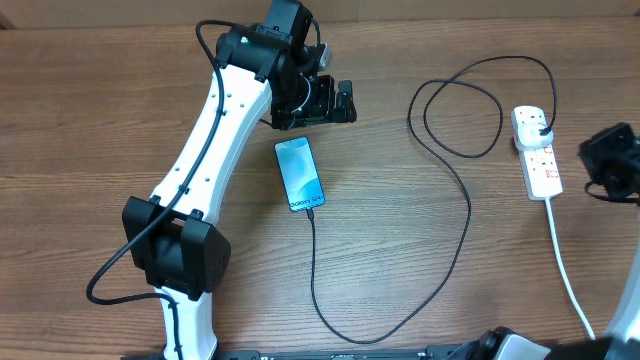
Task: Plug charger to phone and switch on socket
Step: 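Lift the right gripper off the power strip and pull it back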
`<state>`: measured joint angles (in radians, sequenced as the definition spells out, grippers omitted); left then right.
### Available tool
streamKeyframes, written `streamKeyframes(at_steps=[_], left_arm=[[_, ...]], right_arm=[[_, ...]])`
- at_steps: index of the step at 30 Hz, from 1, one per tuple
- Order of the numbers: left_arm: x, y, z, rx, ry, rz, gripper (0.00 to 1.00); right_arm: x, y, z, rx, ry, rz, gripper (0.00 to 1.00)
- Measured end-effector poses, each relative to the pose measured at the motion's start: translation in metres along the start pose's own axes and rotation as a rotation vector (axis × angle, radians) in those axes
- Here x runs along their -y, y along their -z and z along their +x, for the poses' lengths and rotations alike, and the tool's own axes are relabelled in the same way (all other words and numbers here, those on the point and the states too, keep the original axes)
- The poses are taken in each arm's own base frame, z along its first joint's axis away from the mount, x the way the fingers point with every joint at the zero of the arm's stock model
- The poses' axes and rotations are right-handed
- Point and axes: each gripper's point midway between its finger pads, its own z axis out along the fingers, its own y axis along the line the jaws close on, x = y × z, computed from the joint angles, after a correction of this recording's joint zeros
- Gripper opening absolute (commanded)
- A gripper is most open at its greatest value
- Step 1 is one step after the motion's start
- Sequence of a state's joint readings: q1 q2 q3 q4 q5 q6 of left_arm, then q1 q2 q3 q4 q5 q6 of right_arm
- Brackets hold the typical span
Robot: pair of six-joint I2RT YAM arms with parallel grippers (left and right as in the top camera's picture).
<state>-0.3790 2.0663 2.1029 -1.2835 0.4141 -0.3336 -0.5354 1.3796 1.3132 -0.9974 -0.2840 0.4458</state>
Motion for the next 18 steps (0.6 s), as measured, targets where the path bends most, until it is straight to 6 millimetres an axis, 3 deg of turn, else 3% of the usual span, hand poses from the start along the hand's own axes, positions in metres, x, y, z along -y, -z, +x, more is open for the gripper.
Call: streamKeyframes(at_steps=[6, 11, 15, 18], left_arm=[[0.003, 0.0, 0.002, -0.009, 0.013, 0.017, 1.0], [0.008, 0.001, 0.013, -0.061, 0.044, 0.049, 1.0], [0.0, 0.001, 0.027, -0.112, 0.082, 0.007, 1.0], [-0.012, 0.007, 0.033, -0.108, 0.092, -0.085, 0.99]], right_arm=[[-0.072, 0.038, 0.073, -0.074, 0.332, -0.178, 0.04], [-0.114, 0.064, 0.135, -0.139, 0.566, -0.322, 0.04], [-0.128, 0.08, 0.188, -0.226, 0.728, -0.384, 0.04], [-0.124, 0.086, 0.206, -0.246, 0.793, -0.368, 0.04]])
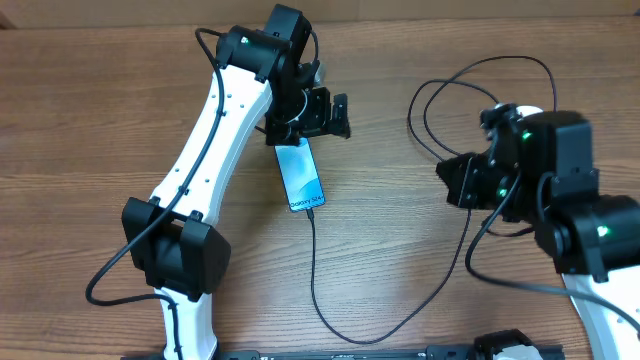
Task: Plug charger to phone and switch on socket
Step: 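Lift the right gripper off the power strip and pull it back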
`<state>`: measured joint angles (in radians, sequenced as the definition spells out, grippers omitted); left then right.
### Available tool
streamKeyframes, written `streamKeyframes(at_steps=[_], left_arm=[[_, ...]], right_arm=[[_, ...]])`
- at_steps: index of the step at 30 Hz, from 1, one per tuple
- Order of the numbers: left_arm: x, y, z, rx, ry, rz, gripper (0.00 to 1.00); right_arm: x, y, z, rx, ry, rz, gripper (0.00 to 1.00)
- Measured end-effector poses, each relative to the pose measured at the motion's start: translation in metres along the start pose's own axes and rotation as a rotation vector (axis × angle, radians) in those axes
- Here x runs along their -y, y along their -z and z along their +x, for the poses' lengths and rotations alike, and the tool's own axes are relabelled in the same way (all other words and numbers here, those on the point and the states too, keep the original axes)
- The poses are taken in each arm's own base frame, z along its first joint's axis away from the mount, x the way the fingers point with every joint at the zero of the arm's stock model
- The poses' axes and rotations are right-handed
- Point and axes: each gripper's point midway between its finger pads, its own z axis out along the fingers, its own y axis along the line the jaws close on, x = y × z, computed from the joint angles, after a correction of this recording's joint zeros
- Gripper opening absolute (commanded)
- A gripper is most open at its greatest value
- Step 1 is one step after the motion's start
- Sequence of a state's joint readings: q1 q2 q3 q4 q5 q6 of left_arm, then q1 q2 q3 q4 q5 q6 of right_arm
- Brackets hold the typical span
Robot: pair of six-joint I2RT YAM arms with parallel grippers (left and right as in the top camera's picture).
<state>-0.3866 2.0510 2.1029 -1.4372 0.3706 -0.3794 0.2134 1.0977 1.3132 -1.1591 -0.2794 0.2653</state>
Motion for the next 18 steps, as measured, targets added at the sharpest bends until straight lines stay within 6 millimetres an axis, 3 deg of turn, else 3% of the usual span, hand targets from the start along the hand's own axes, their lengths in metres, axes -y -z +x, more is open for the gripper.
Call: streamKeyframes(at_steps=[3, 5, 8, 10, 11, 12, 14, 18], left_arm=[[0.0, 0.03, 0.007, 0.102, -0.047, -0.097, 0.99], [0.018, 0.068, 0.022, 0.217, -0.135, -0.124, 1.0], [0.05, 0.13, 0.059, 0.386, -0.293, -0.097, 1.0], [0.063, 0.171, 0.092, 0.493, -0.384, -0.071, 1.0], [0.064, 0.19, 0.105, 0.54, -0.408, -0.058, 1.0], [0.063, 0.211, 0.12, 0.596, -0.428, -0.047, 1.0], [0.054, 0.24, 0.138, 0.679, -0.44, -0.041, 0.99], [0.039, 0.265, 0.157, 0.751, -0.434, -0.052, 0.99]], right_arm=[[-0.006, 0.004, 0.011, -0.013, 0.044, 0.011, 0.04], [-0.01, 0.009, 0.015, -0.007, 0.064, 0.011, 0.04], [-0.012, 0.017, 0.015, 0.021, 0.078, 0.008, 0.04], [-0.014, 0.025, 0.015, 0.046, 0.085, 0.002, 0.31], [-0.014, 0.027, 0.016, 0.054, 0.086, 0.0, 0.56], [-0.015, 0.032, 0.017, 0.067, 0.089, -0.002, 0.98], [-0.014, 0.034, 0.019, 0.064, 0.092, -0.001, 1.0], [-0.012, 0.034, 0.023, 0.047, 0.09, 0.008, 1.0]])
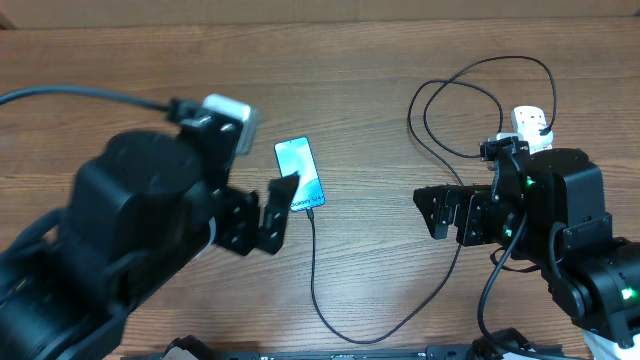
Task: Plug charger to phone and switch on socket
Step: 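Lift the right gripper off the power strip and pull it back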
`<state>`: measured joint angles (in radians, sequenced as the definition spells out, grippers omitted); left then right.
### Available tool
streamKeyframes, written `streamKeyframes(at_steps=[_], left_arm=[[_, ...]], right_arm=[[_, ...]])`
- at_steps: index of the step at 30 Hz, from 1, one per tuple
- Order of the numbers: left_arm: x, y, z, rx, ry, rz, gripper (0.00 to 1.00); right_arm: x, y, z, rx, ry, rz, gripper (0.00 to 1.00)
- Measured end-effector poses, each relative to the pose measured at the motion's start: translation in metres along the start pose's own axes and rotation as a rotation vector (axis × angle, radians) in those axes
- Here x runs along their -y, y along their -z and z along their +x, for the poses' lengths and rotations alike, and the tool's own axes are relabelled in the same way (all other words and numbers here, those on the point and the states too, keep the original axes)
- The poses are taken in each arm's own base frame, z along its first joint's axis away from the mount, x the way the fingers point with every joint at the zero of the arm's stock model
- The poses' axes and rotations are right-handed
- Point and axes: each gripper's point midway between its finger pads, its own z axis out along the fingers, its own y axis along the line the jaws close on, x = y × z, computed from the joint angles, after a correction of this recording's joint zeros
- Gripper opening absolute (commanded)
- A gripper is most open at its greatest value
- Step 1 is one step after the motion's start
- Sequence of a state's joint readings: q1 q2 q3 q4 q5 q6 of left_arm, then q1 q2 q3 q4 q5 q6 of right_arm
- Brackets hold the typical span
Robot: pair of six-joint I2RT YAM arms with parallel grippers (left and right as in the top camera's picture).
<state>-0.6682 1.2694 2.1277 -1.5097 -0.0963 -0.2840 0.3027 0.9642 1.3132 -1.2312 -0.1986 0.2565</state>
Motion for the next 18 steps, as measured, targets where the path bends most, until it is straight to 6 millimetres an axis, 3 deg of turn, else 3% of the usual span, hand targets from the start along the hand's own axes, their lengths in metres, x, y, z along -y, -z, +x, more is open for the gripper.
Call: streamKeyframes(at_steps=[8, 18], left_arm=[[-0.006, 0.017, 0.003, 0.034, 0.003, -0.013, 0.99], [-0.007, 0.009, 0.002, 0.016, 0.001, -0.025, 1.0]], right_arm=[[0.002, -0.009, 0.0, -0.031, -0.009, 0.012, 1.0], [0.01, -0.038, 0.002, -0.126, -0.03, 0.047, 1.0]])
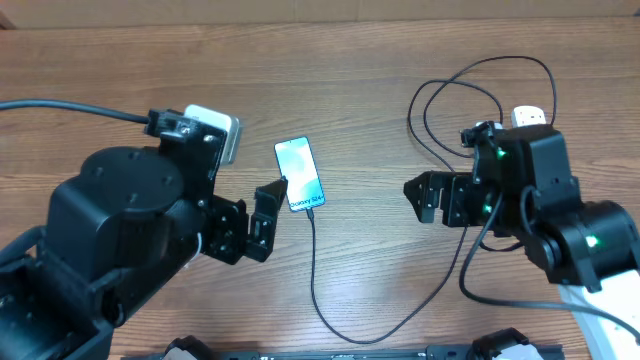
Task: Plug charger to phone and switch on socket
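The phone [300,173] lies face up with its screen lit, in the middle of the wooden table [120,60]. The black charger cable [313,270] sits in the phone's near end, runs down, curves right and loops up to the white power strip [530,117]. Only the strip's far end shows; the rest, with its switches, is hidden behind the right arm. My left gripper [250,228] hangs high, just left of the phone's near end, open and empty. My right gripper [437,200] hovers open over the cable, left of the strip.
Both arm bodies are close to the camera and cover much of the table: the left arm [120,250] at the near left, the right arm [560,220] at the near right. Cable loops [455,110] lie at the back right.
The right gripper has shifted a little left and toward the back. The left arm has settled slightly lower in view, its gripper still beside the phone. Phone and cable have not moved.
At first the left gripper was behind the phone's far end and the right arm sat at the right edge by the strip. Then the left gripper stood over the phone's top and the right arm covered the strip. Later both arms were raised, grippers open, as now.
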`<state>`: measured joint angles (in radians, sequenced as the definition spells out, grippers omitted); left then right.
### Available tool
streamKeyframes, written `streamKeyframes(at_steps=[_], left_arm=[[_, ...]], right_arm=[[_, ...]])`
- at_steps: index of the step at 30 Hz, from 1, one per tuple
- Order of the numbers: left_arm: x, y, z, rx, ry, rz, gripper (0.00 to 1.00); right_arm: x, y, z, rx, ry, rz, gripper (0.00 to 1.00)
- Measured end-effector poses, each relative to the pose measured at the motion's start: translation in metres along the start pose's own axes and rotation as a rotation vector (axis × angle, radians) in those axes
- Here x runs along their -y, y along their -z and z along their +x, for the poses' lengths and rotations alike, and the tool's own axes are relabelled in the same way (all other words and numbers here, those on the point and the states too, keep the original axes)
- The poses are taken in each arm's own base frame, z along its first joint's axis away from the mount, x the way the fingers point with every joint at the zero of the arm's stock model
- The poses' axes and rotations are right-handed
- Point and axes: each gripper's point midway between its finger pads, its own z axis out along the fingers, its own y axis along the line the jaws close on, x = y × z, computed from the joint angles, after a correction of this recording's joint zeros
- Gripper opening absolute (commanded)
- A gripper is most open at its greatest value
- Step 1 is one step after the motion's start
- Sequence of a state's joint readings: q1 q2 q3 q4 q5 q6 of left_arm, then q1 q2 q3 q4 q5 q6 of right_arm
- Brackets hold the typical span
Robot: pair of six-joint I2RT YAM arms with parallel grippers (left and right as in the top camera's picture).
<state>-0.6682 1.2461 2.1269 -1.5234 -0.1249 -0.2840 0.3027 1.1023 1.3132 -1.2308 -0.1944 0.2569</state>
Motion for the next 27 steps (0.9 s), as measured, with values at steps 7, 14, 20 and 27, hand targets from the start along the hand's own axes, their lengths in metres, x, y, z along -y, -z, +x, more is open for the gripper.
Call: streamKeyframes(at_steps=[7, 14, 20, 27], left_arm=[[0.001, -0.009, 0.0, -0.021, -0.003, -0.006, 1.0], [0.0, -0.007, 0.0, -0.017, -0.001, -0.007, 1.0], [-0.037, 0.016, -0.004, 0.057, 0.091, -0.114, 0.99], [-0.066, 0.1, 0.009, 0.287, 0.184, -0.209, 1.0]], right_arm=[[0.006, -0.026, 0.001, -0.086, -0.02, 0.029, 1.0], [0.009, -0.051, -0.017, -0.077, -0.02, 0.045, 1.0], [0.008, -0.061, -0.021, -0.084, -0.017, 0.037, 1.0], [0.001, -0.028, -0.04, 0.077, 0.028, 0.022, 1.0]])
